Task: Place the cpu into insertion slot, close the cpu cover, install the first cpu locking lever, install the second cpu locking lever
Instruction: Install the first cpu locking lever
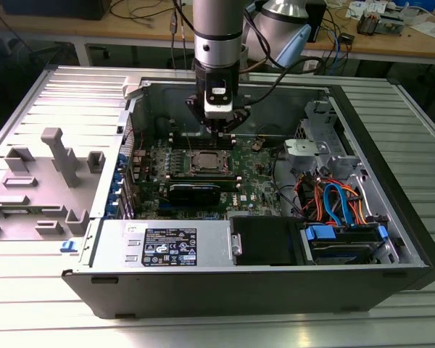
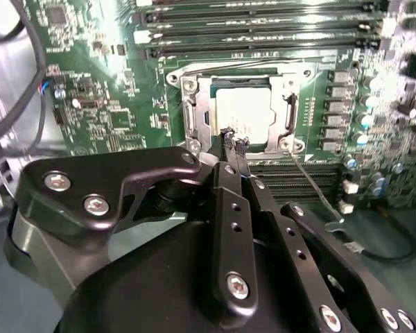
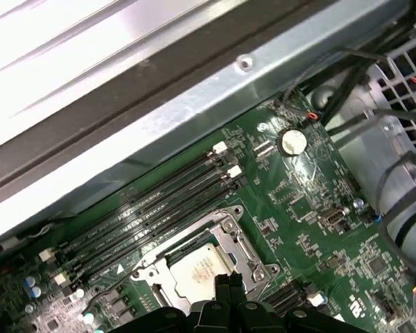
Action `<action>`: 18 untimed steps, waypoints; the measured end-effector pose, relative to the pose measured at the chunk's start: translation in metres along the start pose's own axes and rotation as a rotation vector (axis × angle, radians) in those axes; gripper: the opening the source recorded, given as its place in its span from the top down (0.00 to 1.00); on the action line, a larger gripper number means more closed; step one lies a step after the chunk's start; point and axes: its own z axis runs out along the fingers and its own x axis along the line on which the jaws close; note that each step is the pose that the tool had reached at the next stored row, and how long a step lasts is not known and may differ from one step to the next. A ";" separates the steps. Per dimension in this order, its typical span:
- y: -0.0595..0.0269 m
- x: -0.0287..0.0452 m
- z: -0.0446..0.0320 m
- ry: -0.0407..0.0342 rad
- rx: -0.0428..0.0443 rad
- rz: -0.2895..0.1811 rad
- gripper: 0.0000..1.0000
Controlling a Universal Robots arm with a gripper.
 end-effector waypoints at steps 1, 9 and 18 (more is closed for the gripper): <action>0.0000 0.0000 0.0000 -0.0002 -0.0013 -0.019 0.89; 0.0000 0.0000 0.0000 -0.0009 -0.0062 -0.092 0.89; 0.0000 0.0000 0.0000 -0.0022 -0.0150 -0.223 0.89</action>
